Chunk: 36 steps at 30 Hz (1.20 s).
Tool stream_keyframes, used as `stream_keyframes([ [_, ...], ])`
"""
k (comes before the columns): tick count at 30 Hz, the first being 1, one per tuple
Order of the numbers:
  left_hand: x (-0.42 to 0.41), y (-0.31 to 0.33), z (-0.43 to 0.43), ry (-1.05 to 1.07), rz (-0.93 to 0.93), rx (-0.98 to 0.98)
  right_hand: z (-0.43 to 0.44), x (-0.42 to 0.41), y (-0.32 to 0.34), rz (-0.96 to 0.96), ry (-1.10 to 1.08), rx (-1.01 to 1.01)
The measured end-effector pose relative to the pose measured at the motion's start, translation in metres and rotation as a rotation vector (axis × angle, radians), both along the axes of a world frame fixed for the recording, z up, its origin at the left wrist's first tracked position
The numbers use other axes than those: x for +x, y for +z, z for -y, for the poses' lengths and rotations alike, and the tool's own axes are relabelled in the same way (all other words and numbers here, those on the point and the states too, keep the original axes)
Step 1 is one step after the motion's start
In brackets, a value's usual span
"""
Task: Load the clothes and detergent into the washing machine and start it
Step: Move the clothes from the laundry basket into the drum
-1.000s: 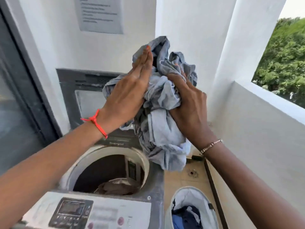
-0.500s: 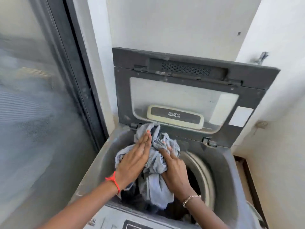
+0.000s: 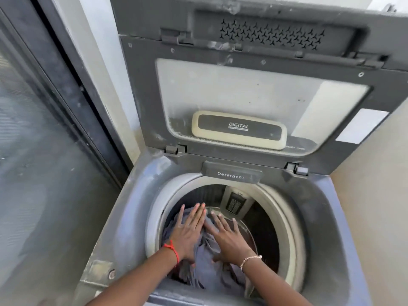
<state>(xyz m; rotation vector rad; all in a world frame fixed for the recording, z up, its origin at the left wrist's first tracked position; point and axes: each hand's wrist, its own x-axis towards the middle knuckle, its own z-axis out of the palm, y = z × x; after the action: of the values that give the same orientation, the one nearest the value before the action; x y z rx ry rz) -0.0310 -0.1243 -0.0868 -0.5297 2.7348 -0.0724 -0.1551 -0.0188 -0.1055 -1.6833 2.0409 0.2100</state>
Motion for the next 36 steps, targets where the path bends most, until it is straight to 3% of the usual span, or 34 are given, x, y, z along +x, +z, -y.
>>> stream_keyframes([
  [2,-0.008,0.004,-0.001,0.040,0.024,0.087,-0.002,-0.007,0.006,-0.018,-0.017,-0.075],
  [5,-0.030,0.022,-0.004,0.000,-0.111,0.033,-0.011,-0.020,0.025,-0.009,-0.112,-0.180],
  [10,-0.075,0.073,-0.043,-0.069,-0.347,0.227,-0.050,-0.046,0.088,0.078,-0.364,-0.402],
  [14,-0.115,0.116,-0.095,-0.243,-0.488,0.340,-0.118,-0.069,0.145,0.245,-0.573,-0.684],
  [19,-0.177,0.152,-0.161,-0.448,-0.564,0.381,-0.220,-0.112,0.173,0.149,-0.858,-0.868],
  [24,-0.232,0.150,-0.226,-0.490,-0.495,0.377,-0.318,-0.150,0.153,0.091,-1.070,-0.864],
  [28,-0.276,0.122,-0.270,-0.501,-0.417,0.347,-0.371,-0.184,0.111,0.197,-1.120,-0.781],
  [36,-0.408,-0.009,-0.336,-0.458,-0.108,0.272,-0.416,-0.276,-0.031,0.412,-1.150,-0.596],
])
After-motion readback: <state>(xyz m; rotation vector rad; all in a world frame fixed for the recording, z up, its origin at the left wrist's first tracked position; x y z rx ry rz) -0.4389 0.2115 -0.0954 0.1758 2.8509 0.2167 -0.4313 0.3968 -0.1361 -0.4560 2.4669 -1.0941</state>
